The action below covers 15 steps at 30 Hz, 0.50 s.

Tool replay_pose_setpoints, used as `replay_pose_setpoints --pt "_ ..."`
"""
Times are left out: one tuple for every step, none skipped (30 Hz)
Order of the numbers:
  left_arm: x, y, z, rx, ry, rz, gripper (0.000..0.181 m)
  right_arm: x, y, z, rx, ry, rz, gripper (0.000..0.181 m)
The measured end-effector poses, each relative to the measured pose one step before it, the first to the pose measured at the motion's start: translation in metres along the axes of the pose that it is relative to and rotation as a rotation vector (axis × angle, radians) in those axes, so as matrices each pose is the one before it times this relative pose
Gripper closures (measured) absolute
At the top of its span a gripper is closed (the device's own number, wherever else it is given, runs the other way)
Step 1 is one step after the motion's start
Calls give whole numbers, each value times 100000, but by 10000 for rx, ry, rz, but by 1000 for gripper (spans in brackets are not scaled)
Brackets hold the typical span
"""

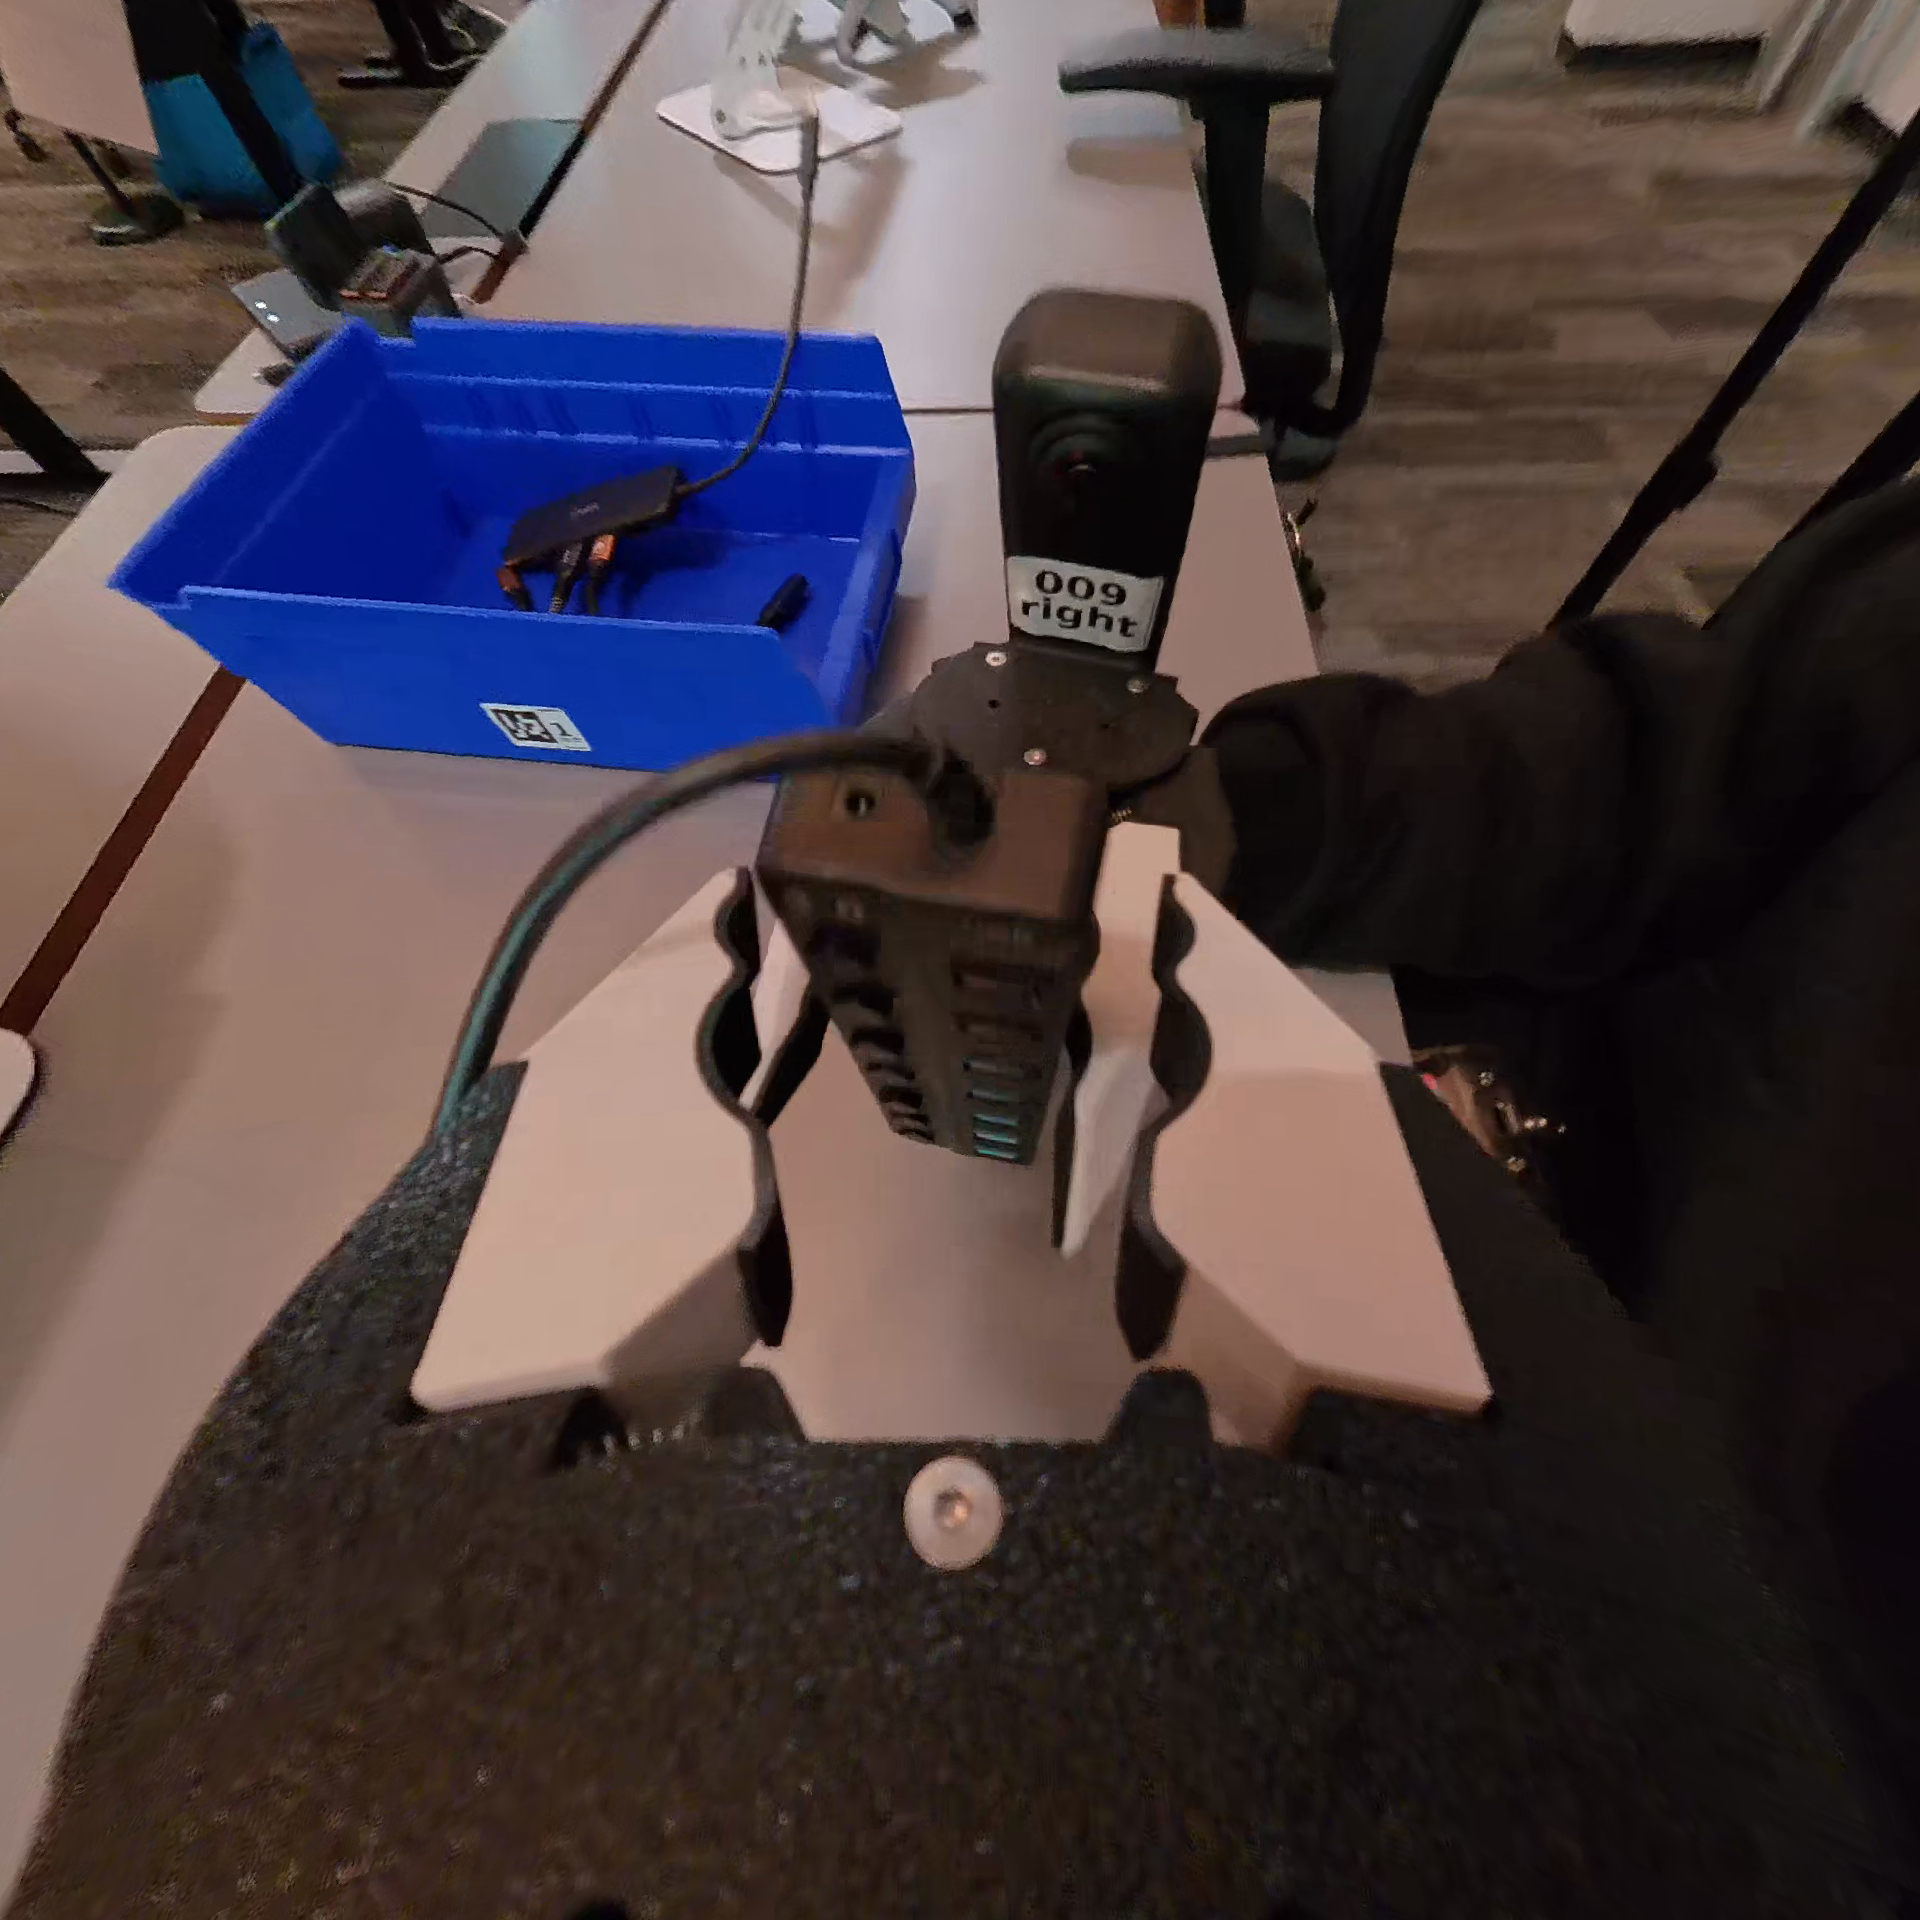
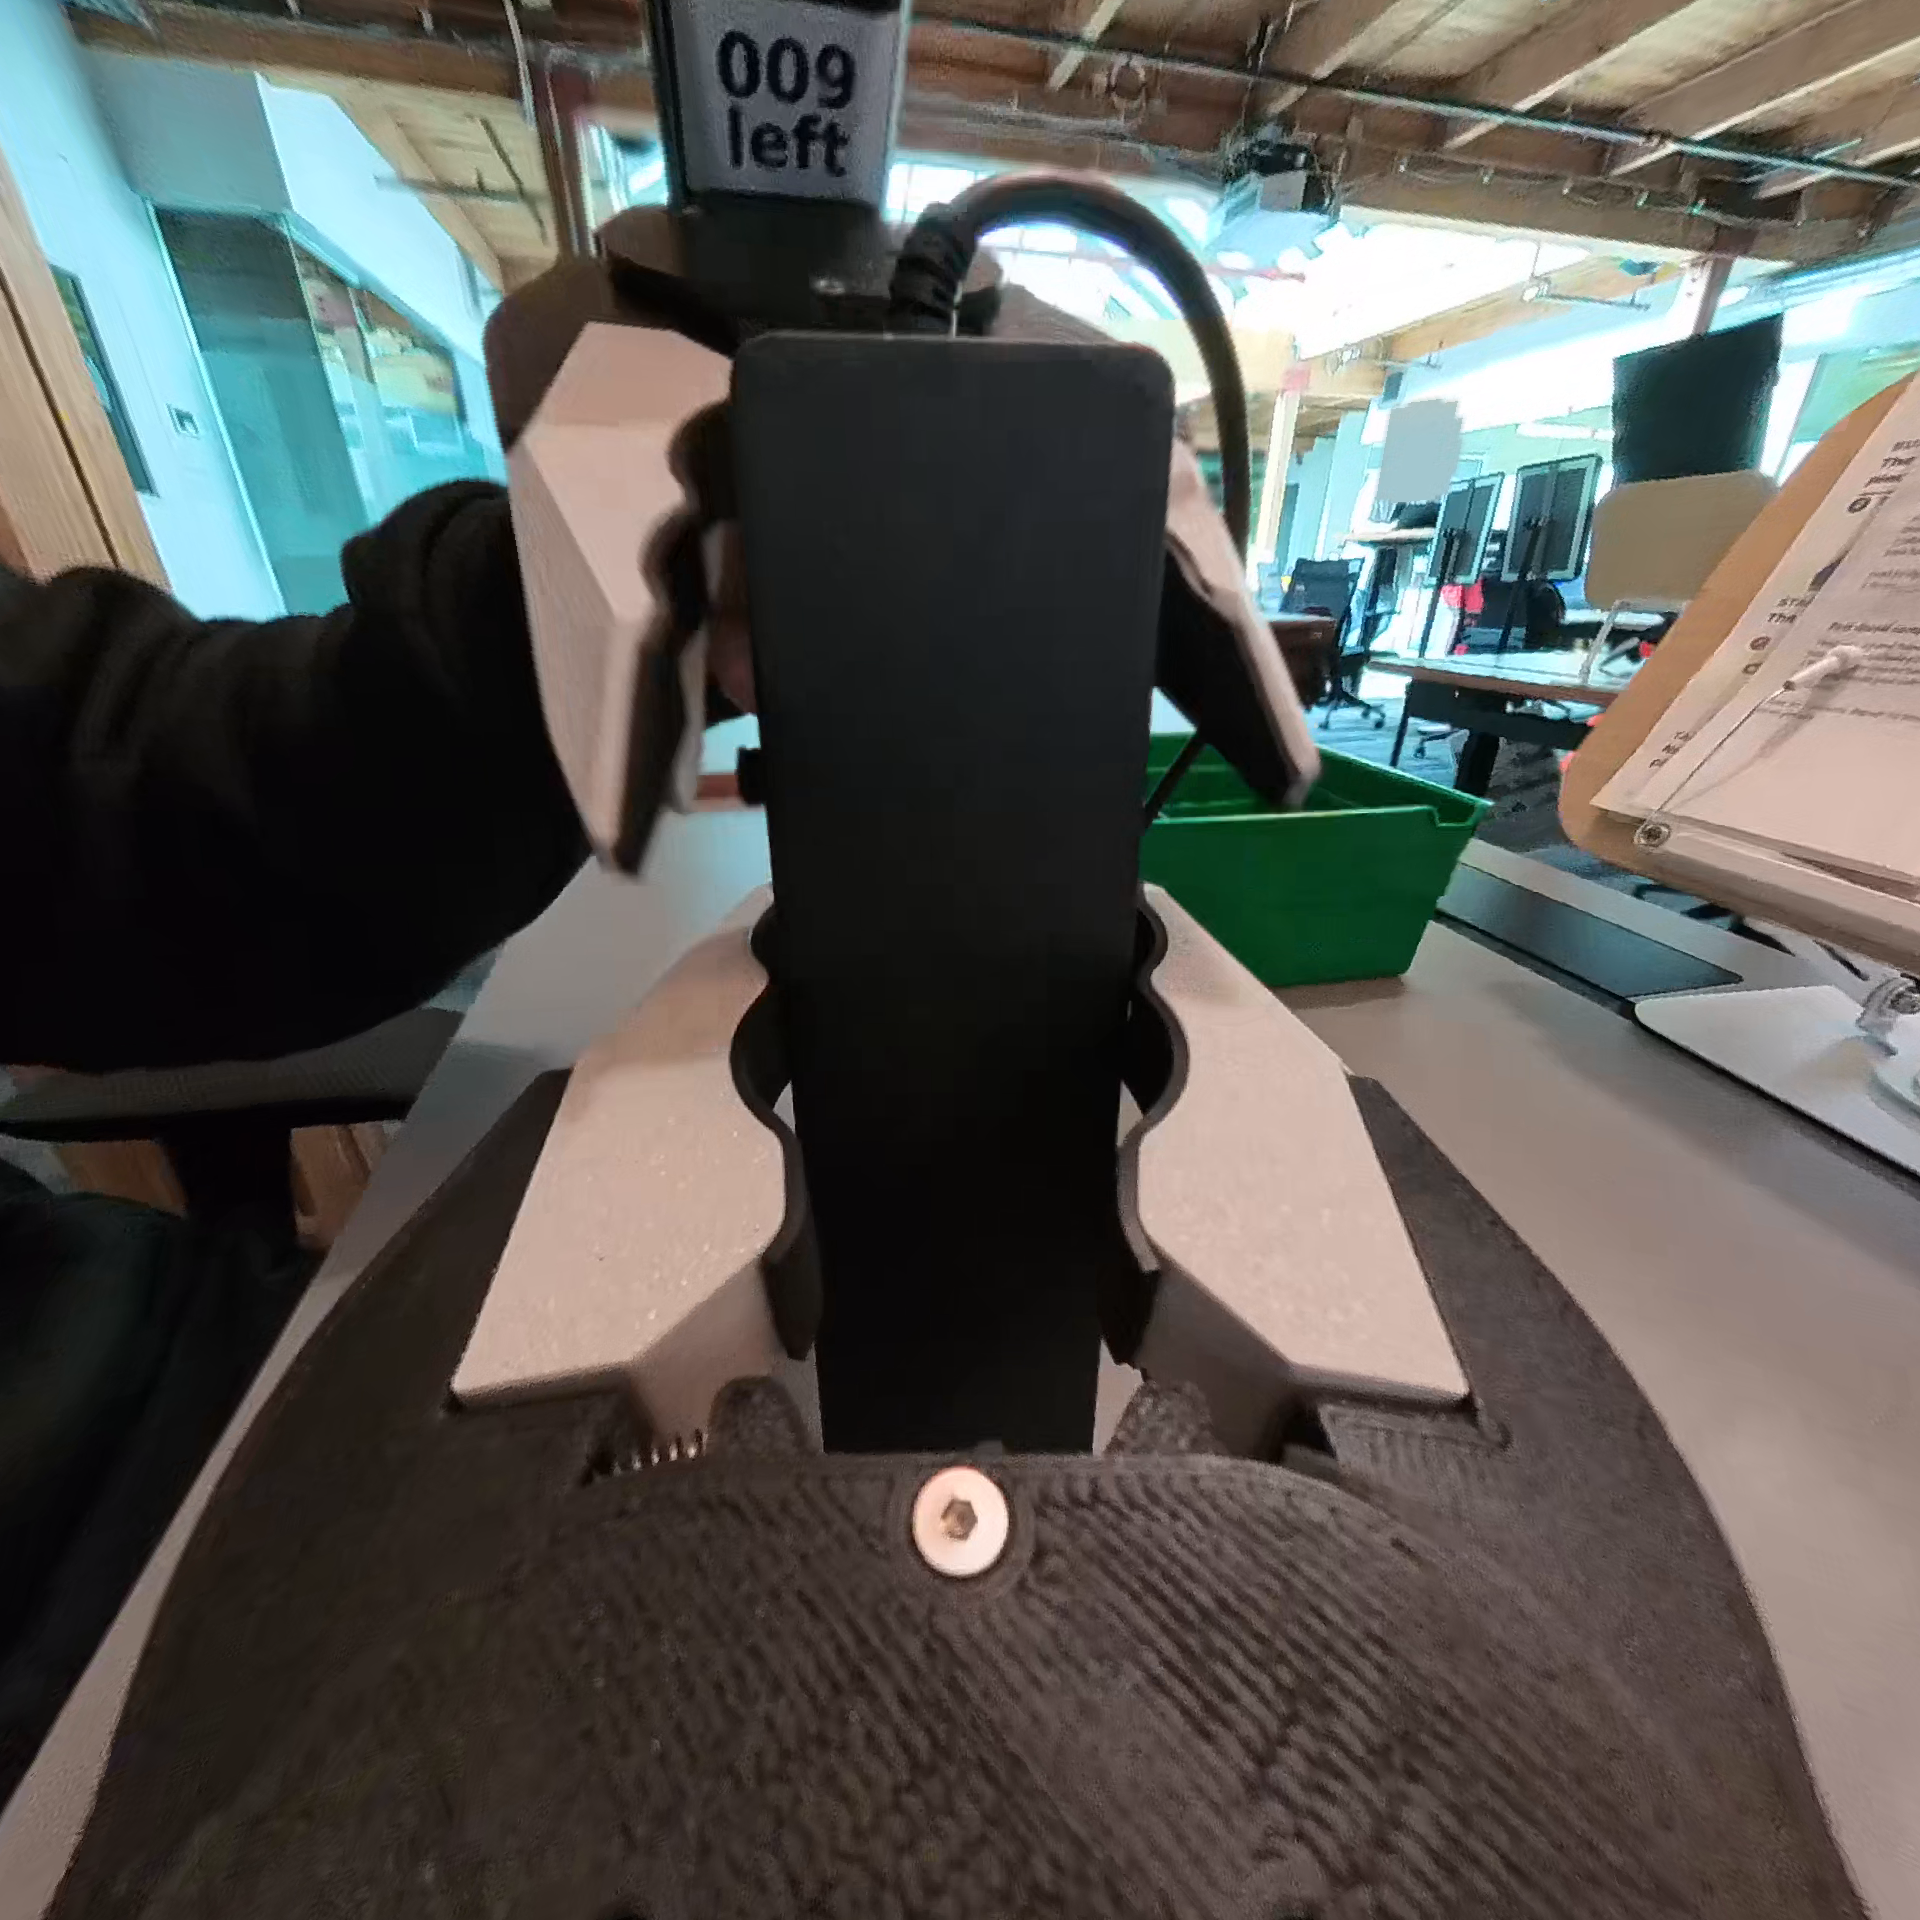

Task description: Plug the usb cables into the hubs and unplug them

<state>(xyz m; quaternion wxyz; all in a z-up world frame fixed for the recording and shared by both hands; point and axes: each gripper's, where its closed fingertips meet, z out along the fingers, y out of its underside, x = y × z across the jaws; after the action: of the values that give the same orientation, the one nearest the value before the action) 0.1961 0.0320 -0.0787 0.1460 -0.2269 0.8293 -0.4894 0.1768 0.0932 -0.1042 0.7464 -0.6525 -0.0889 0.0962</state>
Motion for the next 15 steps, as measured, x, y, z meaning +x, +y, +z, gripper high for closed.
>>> replay_pose_setpoints --pt "-132 -258 -570 79 -126 -192 105 109 -365 -250 282 -53 228 119" --pt "-110 -120 -487 29 -100 -112 105 -60 -360 -198 209 -163 249 119" --pt "-130 85 -389 -80 -110 -73 105 -41 -328 -131 174 -87 131 119" --pt "-193 200 -286 -169 -152 -113 105 -92 -207 -78 117 -77 9 118" --pt "-51 173 -176 -168 -68 -98 105 -226 17 -4 -4 -147 -29 118" --pt "43 40 -65 -120 -48 -73 105 -161 171 88 -82 -77 -43 118" --pt "111 -165 36 -31 -49 -53 104 -59 309 161 -157 12 -67 118" --pt "376 -186 177 -48 89 24 104 -245 425 215 -235 -111 -66 119" --pt "404 39 310 -198 90 58 105 -289 365 264 -182 -106 -75 119" --pt "234 289 422 -357 -2 103 105 -143 211 253 -101 10 -75 119" --pt "89 383 454 -392 -78 200 106 -197 129 231 -64 -48 -35 119" --pt "-31 249 382 -265 -137 262 122 -275 126 163 -63 -123 -16 119" --pt "81 -22 288 -68 -25 205 124 -66 213 91 -96 20 -94 119" --pt "77 90 207 -111 -13 111 124 30 234 10 -91 56 -99 120" --pt "9 63 155 -40 -36 74 125 2 199 -45 -70 -15 -12 120"
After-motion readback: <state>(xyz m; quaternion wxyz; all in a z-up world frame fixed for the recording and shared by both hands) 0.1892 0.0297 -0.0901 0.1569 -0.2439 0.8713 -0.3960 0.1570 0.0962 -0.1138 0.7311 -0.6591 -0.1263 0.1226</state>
